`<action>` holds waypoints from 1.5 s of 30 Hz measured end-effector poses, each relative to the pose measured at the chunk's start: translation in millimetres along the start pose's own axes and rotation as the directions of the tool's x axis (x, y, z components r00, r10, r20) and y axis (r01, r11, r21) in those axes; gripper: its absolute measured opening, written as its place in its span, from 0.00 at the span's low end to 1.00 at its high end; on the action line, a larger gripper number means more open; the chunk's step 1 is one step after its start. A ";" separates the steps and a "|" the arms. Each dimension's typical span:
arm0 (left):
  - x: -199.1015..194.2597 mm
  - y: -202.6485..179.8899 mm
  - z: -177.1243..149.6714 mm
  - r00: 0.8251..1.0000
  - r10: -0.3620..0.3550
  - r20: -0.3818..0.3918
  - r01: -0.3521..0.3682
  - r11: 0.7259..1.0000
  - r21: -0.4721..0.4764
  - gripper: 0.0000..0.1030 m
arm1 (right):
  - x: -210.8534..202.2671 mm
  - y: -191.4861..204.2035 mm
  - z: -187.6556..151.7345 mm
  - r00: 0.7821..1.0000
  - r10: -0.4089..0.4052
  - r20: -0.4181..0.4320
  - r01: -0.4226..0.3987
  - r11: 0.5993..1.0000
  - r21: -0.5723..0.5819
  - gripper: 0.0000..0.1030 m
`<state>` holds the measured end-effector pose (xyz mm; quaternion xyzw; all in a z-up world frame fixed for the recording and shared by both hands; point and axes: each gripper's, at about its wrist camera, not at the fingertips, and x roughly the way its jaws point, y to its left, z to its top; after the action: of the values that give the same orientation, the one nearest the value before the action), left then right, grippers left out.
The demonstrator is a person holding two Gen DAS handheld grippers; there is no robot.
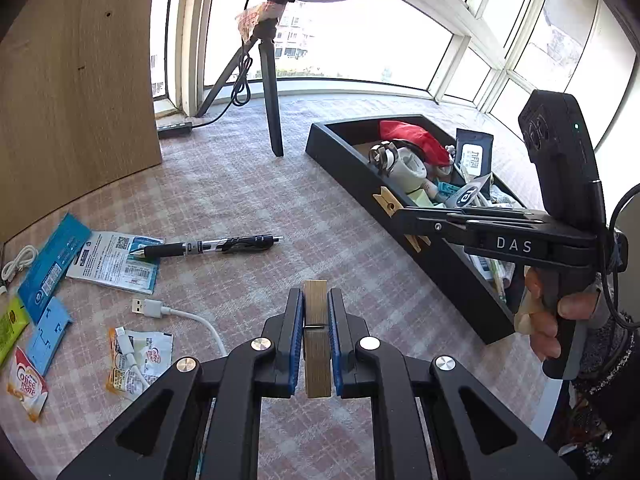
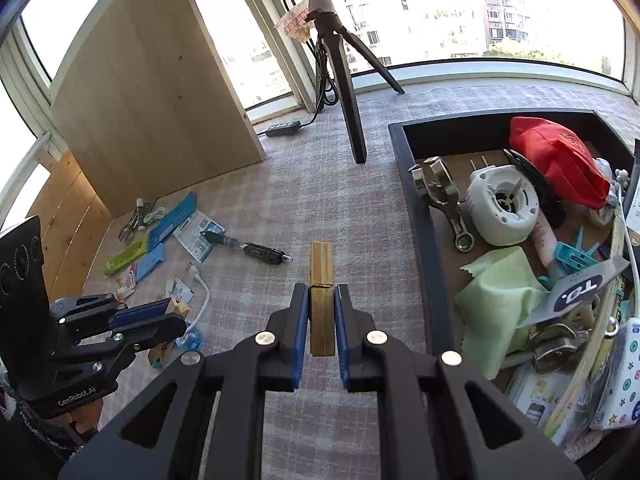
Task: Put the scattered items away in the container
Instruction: 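Grasp a wooden clothespin with the left tool while the right grasps another wooden clothespin, then carry both wooden clothespins over the black tray and open both tools, then move the right tool toward the black pen while the left approaches the blue clothespin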
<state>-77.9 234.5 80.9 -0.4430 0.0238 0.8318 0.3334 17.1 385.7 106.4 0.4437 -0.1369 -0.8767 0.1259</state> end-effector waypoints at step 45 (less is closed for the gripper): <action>13.5 -80.6 50.7 0.998 -0.054 0.028 0.052 0.996 0.068 0.47 | -139.8 -105.6 6.3 0.931 -0.261 0.255 0.206 0.953 0.222 0.64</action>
<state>-73.2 321.2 122.1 -0.4195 0.0352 0.8280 0.3703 81.8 532.6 176.8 0.3375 -0.1833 -0.9223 -0.0436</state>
